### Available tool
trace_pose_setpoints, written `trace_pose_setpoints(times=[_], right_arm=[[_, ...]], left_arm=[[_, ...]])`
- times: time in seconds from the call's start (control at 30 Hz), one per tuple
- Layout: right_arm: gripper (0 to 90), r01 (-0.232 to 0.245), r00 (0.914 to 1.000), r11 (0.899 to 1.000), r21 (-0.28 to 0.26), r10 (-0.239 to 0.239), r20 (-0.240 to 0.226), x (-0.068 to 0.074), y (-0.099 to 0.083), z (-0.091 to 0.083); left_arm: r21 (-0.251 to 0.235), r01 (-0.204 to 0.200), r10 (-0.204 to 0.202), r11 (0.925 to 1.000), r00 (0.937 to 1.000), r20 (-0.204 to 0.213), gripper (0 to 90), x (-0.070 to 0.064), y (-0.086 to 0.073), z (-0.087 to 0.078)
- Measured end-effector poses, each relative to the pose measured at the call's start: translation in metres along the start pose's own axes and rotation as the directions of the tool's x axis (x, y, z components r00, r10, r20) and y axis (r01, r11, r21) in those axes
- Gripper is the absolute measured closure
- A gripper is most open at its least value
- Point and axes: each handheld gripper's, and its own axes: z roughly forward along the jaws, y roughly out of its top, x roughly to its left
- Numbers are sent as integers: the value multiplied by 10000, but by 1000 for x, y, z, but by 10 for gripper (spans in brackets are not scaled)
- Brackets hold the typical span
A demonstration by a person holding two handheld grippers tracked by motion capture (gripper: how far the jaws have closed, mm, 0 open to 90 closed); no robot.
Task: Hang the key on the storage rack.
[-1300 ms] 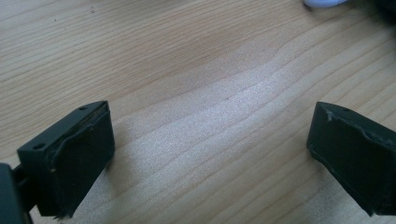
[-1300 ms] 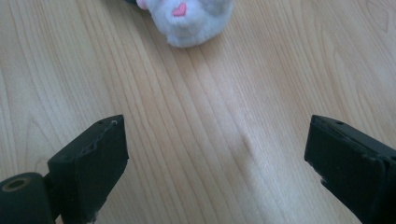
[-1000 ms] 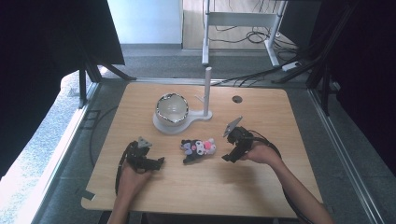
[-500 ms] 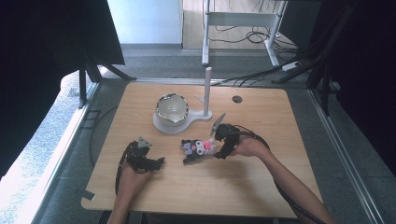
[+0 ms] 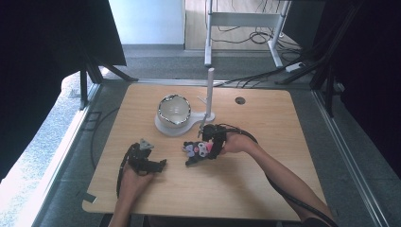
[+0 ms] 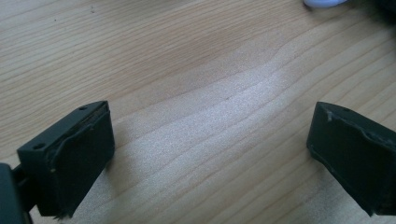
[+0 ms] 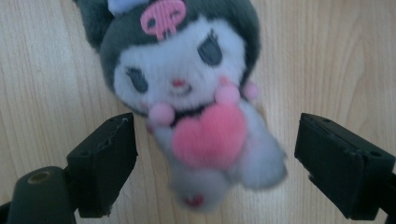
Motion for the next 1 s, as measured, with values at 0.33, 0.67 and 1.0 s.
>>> trace_pose_setpoints(times=[0.33,0.67,1.0], right_arm=[[340,607,9955,9930,1013,-529,-783,2,22,14],[415,292,9969,9939,1064,-212,-756,2,22,4],[422,65,9971,9976,686,-13,-757,-2,14,-23]], left_arm=[[0,-2,2,10000,10000,-2,7,0,0,0],[-4,-12,12,10000,10000,-6,7,0,0,0],[-6,-46,46,10000,10000,-4,7,0,0,0]])
